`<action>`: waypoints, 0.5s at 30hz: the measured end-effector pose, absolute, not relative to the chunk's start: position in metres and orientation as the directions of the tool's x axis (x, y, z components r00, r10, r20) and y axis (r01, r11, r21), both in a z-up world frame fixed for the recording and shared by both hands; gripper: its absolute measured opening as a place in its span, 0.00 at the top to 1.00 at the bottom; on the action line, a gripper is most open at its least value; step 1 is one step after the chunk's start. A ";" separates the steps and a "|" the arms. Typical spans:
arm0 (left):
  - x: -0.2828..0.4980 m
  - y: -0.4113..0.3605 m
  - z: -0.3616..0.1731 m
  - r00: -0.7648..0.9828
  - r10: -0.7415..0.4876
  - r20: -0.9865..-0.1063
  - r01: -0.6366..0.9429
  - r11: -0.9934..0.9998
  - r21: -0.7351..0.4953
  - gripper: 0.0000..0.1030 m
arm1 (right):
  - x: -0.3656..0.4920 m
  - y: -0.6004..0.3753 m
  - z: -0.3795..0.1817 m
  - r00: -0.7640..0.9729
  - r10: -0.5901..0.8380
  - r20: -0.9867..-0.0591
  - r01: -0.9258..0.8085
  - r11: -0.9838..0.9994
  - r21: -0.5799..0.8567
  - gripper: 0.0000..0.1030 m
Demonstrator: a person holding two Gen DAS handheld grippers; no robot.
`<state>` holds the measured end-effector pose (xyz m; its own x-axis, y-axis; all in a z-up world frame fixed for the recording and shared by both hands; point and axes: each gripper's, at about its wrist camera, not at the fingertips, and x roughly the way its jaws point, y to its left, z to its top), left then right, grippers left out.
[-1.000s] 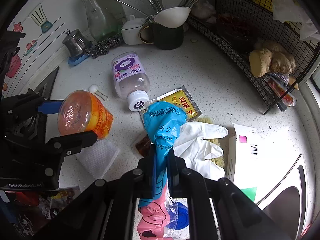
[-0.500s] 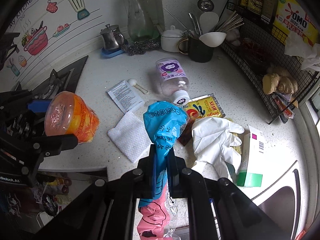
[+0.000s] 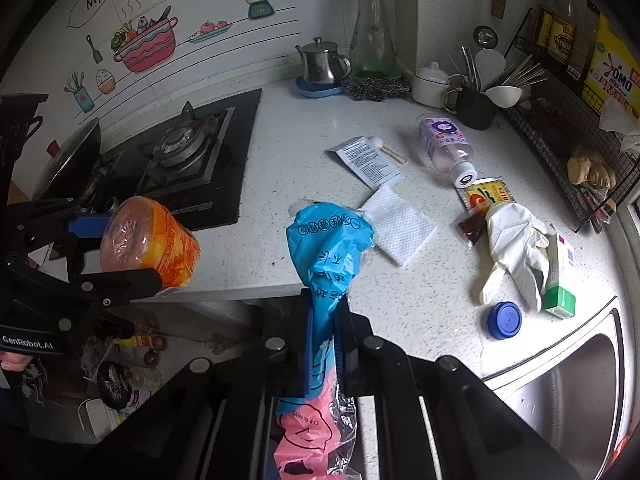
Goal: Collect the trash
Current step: 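Carry the lid and bag down to the red bucket under the counter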
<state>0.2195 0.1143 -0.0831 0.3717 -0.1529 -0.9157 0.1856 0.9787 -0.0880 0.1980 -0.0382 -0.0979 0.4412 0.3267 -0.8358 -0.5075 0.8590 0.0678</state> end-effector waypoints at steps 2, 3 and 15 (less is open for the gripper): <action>0.202 0.122 -0.094 0.360 -0.148 -0.921 0.182 0.979 -0.086 0.36 | 0.186 -0.027 -0.108 0.429 0.332 -0.840 -0.522 0.850 0.070 0.93; 0.194 0.126 -0.101 0.350 -0.141 -0.926 0.180 0.980 -0.081 0.36 | 0.179 -0.020 -0.114 0.422 0.335 -0.842 -0.530 0.845 0.070 0.93; 0.132 0.136 -0.231 0.183 -0.140 -0.973 0.121 0.986 -0.119 0.36 | 0.123 0.008 -0.237 0.288 0.287 -0.914 -0.524 0.845 0.101 0.93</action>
